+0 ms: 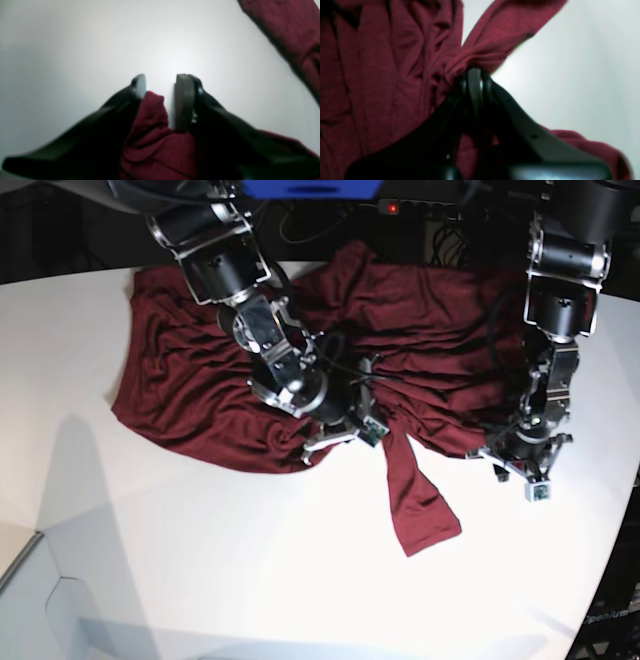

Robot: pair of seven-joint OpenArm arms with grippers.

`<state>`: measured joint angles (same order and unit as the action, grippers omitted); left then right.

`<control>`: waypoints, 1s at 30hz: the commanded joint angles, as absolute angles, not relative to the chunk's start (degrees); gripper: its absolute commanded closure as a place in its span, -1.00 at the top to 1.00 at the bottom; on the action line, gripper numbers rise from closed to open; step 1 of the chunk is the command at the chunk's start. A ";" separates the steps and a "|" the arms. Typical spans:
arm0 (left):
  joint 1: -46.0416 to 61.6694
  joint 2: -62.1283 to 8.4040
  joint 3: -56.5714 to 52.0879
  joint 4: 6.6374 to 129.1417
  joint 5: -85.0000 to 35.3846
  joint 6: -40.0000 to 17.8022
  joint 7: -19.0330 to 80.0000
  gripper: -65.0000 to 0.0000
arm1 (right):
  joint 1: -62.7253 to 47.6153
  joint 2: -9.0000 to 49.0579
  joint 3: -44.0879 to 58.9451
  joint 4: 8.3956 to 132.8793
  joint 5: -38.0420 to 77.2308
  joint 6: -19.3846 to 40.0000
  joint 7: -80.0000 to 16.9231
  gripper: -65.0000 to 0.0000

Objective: Layout the t-shirt on the table in an organized manner, then fold the t-shirt properly
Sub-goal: 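Pull the gathered fabric apart with both grippers to spread the body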

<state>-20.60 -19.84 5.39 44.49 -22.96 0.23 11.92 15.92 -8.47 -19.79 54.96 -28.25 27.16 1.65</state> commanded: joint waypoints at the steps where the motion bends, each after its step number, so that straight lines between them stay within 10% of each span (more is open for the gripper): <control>1: -21.41 -20.18 5.32 45.23 -22.99 0.22 13.32 -0.38 | 17.71 -9.00 -19.74 58.42 -27.21 26.33 3.91 -0.94; 14: -25.54 -15.43 -0.92 55.16 -22.64 -0.04 13.32 -0.37 | 17.36 -7.60 -12.53 64.13 -27.21 26.07 3.82 -0.93; 30: -38.64 -7.52 5.05 23.08 -22.11 0.22 0.40 -0.24 | 10.42 -1.89 -5.05 81.63 -27.12 26.07 -4.97 -0.93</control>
